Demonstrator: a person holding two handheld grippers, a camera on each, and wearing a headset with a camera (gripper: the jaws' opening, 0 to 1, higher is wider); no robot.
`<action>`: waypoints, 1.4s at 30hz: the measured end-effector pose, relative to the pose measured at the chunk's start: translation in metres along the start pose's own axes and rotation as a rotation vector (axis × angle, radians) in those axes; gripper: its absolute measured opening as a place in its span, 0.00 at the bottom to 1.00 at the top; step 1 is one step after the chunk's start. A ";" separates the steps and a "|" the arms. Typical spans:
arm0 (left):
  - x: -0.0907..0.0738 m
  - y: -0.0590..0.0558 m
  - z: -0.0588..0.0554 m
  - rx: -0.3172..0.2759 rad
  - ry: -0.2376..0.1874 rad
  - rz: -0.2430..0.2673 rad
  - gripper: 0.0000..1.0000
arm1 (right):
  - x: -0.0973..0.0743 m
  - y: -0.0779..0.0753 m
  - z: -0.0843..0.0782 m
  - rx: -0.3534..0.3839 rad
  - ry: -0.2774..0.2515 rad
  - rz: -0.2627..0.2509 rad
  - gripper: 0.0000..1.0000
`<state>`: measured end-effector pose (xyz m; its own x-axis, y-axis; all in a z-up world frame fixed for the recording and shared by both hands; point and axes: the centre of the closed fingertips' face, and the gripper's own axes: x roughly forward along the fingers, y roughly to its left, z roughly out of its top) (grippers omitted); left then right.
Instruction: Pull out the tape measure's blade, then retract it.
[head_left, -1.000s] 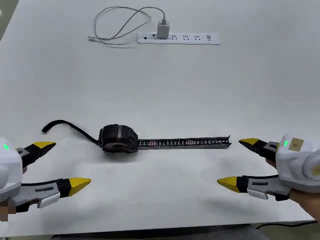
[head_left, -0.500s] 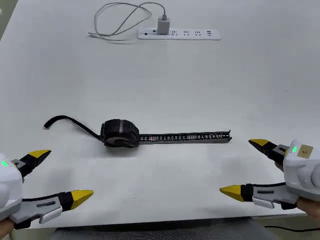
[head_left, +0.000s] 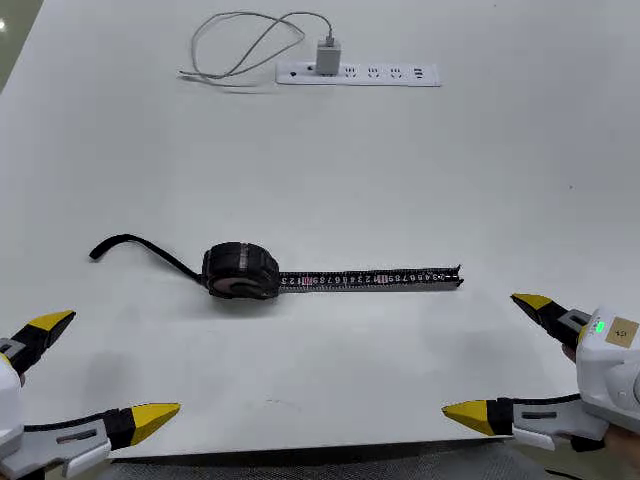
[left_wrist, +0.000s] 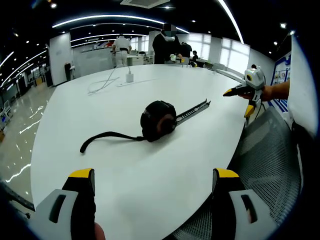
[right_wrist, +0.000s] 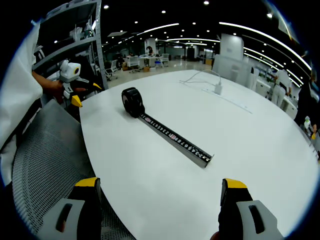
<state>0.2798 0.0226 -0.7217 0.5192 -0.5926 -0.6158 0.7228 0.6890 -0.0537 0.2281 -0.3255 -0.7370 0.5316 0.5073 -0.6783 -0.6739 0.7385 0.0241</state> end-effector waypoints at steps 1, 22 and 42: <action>-0.001 0.000 0.000 -0.005 -0.002 0.001 0.96 | -0.001 0.001 -0.001 0.002 0.002 0.003 0.99; -0.005 -0.006 -0.008 -0.020 0.023 -0.007 0.95 | -0.002 0.002 -0.007 -0.014 0.023 0.007 0.99; -0.003 -0.007 -0.007 -0.015 0.021 -0.015 0.93 | -0.003 0.001 -0.009 -0.008 0.023 0.010 0.99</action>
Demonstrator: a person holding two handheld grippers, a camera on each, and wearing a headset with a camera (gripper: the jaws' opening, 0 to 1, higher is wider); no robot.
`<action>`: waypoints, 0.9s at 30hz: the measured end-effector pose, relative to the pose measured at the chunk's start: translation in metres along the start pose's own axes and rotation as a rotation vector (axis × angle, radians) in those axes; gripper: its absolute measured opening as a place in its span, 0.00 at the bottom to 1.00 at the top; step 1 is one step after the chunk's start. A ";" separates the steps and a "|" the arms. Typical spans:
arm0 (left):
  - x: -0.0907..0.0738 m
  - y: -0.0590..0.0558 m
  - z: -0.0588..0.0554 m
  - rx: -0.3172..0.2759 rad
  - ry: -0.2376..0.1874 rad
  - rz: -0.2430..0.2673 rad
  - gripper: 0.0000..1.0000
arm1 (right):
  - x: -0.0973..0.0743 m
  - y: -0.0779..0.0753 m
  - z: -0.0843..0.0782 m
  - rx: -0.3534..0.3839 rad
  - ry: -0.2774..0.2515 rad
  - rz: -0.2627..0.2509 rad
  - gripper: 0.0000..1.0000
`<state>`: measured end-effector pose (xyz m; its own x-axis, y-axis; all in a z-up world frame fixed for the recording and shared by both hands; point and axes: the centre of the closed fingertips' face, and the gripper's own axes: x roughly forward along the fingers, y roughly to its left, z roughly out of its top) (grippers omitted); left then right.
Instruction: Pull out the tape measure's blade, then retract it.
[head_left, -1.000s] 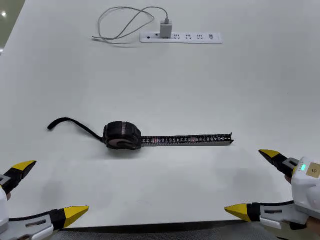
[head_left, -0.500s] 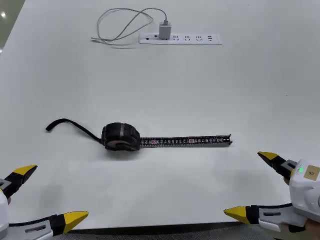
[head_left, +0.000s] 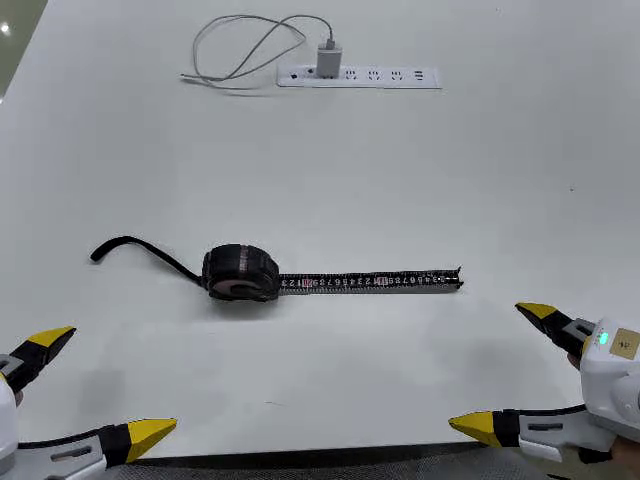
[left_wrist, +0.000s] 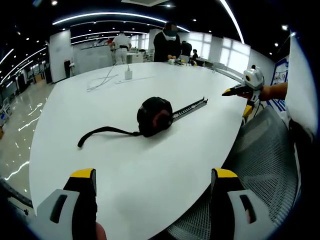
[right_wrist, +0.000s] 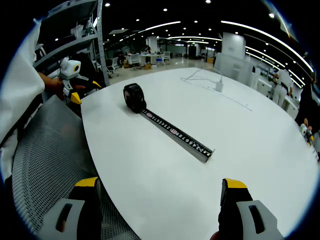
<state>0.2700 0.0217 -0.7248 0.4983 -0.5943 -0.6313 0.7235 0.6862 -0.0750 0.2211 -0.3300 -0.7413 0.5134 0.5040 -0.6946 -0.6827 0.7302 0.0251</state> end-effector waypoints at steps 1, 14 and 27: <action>0.000 0.000 0.000 0.000 0.001 -0.001 0.93 | 0.000 0.000 0.000 -0.001 0.000 0.000 0.99; 0.015 -0.008 0.008 -0.002 0.004 0.003 0.90 | -0.001 -0.002 0.002 0.010 -0.007 0.001 0.99; 0.041 -0.011 0.028 -0.067 -0.023 0.024 0.90 | 0.001 -0.004 0.004 0.022 -0.015 0.005 0.99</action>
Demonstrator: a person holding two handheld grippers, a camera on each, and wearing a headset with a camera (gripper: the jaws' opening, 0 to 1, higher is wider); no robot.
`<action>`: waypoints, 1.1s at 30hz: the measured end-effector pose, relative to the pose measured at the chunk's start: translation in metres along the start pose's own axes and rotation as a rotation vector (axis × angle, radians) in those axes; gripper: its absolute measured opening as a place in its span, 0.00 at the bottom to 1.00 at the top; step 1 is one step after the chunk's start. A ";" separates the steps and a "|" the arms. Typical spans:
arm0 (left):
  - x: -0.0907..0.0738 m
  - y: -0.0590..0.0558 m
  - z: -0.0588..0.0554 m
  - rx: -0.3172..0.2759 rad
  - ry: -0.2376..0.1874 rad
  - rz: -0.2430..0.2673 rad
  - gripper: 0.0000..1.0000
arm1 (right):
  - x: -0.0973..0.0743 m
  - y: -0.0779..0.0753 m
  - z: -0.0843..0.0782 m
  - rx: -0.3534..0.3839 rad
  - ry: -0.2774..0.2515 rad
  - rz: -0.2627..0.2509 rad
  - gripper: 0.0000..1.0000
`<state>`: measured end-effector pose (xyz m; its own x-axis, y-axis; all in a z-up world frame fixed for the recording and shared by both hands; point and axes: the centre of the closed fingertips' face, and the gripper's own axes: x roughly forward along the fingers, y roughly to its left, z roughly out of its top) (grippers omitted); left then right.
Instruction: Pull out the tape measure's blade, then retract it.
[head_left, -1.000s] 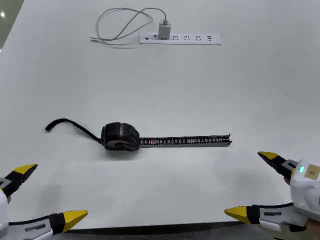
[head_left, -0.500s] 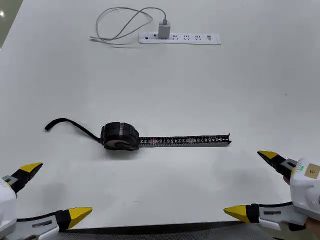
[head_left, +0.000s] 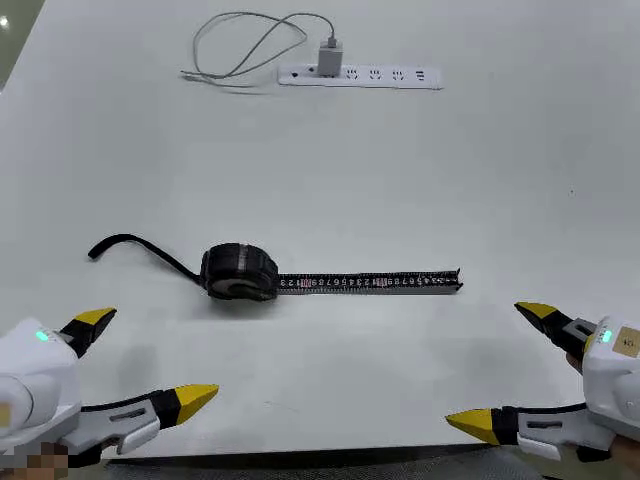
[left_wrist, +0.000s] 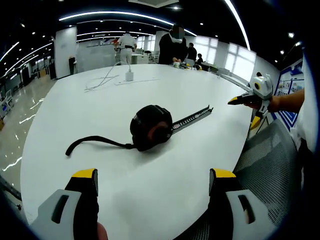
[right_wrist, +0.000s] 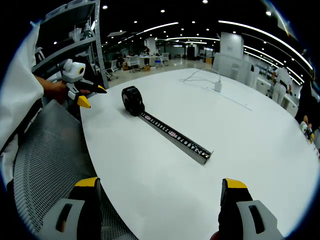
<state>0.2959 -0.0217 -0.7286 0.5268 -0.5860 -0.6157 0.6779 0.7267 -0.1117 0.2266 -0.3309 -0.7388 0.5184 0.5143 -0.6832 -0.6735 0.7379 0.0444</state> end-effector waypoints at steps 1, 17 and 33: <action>0.002 0.000 0.002 0.001 -0.002 -0.001 0.90 | 0.000 0.000 0.000 -0.001 0.000 0.000 0.99; 0.035 -0.006 0.027 0.014 -0.009 -0.010 0.90 | -0.002 -0.004 -0.001 0.004 0.003 -0.008 0.99; 0.065 -0.017 0.038 -0.064 -0.024 -0.037 0.90 | -0.001 -0.008 -0.001 -0.002 0.017 -0.012 0.99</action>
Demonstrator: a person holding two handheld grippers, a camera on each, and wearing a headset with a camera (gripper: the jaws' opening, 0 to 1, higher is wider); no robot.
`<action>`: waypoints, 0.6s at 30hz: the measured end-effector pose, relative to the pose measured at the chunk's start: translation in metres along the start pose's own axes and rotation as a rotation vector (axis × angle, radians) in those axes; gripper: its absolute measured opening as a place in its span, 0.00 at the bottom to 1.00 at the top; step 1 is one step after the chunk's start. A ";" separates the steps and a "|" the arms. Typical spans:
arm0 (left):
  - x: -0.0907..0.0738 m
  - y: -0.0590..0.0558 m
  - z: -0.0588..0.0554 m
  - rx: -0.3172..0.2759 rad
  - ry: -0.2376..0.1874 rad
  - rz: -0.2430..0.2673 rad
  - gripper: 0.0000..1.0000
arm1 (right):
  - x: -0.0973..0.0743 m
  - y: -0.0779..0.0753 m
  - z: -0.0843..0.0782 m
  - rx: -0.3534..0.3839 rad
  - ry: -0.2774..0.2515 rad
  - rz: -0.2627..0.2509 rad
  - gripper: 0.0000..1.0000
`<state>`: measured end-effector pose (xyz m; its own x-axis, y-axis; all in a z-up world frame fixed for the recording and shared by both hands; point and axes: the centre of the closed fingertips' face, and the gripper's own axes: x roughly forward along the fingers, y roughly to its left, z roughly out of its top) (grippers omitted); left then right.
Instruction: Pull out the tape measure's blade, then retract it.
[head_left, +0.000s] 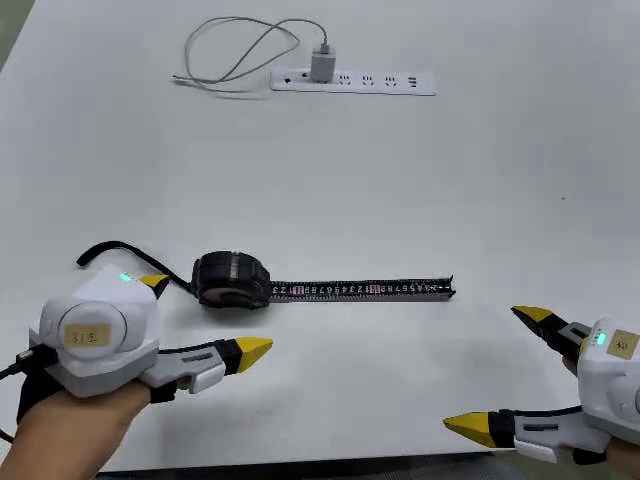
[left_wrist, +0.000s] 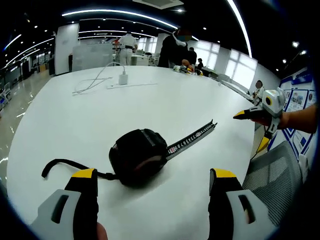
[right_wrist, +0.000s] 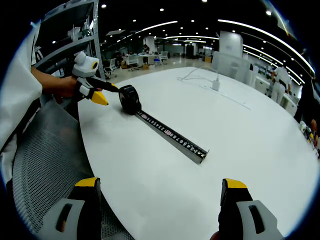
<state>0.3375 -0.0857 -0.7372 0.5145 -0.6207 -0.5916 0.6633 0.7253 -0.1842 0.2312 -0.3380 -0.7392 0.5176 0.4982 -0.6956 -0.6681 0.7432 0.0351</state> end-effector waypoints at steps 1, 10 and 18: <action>0.002 -0.002 0.001 -0.009 -0.004 -0.009 0.90 | 0.000 -0.001 0.000 -0.002 0.001 -0.001 0.99; 0.014 -0.007 0.004 -0.002 -0.001 -0.021 0.89 | 0.000 -0.016 0.005 -0.010 0.004 -0.016 0.99; 0.016 -0.005 0.007 -0.042 -0.016 -0.002 0.86 | 0.002 -0.021 0.007 -0.014 0.005 -0.017 0.99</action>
<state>0.3465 -0.1017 -0.7400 0.5217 -0.6267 -0.5788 0.6410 0.7357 -0.2188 0.2502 -0.3495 -0.7360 0.5266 0.4833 -0.6994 -0.6665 0.7454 0.0133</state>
